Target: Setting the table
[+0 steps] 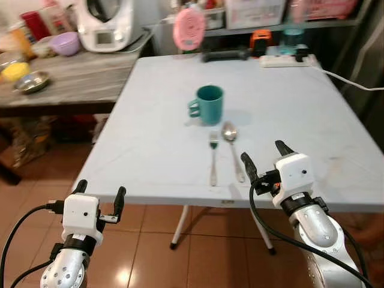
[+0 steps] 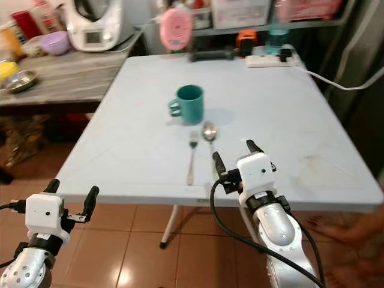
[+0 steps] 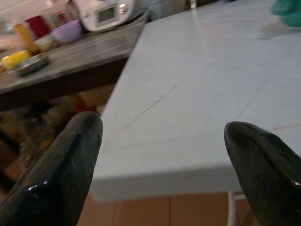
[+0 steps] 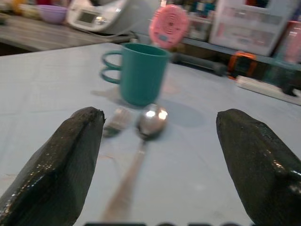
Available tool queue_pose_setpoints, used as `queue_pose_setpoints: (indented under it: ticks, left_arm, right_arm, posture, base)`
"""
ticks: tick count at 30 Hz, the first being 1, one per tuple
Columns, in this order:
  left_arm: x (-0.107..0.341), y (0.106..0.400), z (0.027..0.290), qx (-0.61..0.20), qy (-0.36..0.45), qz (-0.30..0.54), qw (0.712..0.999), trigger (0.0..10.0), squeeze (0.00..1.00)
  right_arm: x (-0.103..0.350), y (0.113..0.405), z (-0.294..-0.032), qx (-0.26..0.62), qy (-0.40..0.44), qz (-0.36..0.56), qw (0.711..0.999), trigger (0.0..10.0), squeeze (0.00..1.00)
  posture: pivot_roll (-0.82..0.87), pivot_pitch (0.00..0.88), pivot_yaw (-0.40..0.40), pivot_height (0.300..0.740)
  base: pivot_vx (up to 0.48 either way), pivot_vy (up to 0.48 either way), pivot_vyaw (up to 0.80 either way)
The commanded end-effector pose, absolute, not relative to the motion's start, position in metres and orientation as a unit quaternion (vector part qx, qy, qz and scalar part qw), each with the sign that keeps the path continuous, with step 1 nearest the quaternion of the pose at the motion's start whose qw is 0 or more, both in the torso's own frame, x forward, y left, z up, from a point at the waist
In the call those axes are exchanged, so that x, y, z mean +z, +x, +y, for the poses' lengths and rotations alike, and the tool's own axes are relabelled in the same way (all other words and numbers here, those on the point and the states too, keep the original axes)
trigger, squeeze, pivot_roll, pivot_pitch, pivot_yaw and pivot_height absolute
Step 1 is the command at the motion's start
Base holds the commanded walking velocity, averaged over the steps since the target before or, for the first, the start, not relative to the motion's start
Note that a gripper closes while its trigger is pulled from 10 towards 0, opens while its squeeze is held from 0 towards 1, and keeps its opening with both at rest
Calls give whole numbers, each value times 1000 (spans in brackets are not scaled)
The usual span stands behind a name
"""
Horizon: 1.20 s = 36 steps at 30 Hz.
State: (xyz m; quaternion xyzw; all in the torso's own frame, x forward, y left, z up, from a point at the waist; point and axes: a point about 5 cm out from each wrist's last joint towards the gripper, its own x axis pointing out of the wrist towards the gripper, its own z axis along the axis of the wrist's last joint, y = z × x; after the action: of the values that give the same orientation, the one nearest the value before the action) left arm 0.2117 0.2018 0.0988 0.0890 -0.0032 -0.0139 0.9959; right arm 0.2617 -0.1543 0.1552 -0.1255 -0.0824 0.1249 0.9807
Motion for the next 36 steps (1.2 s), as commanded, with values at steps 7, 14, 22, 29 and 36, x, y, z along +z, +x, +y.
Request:
queue_pose_setpoints:
  ticks: [7,14,22,29,36]
  left_arm:
    - [103,216,195,-28,89,-5,996,10000,0]
    - [103,218,184,-75,88,-3,993,10000,0]
    - [105,224,178,-114,74,-4,991,10000,0]
    - [105,224,168,-174,76,0,982,10000,0]
    - [106,226,170,-195,81,2,978,10000,0]
  right_arm:
    - [158,265,-147,132,-120,-86,980,10000,0]
    - [156,267,-145,116,-104,-75,985,10000,0]
    - [152,269,-151,74,-76,-55,993,10000,0]
    - [154,272,-150,66,-50,-45,996,10000,0]
    - [166,291,-134,79,-28,-52,995,10000,0]
  posture:
    - [-181,110,141,740]
    - [-188,119,142,740]
    - [-206,124,151,740]
    - [-207,126,152,740]
    - [-217,134,161,740]
  base:
    - [0,0,769]
    - [0,0,516]
    - [0,0,0]
    - [0,0,0]
    - [0,0,0]
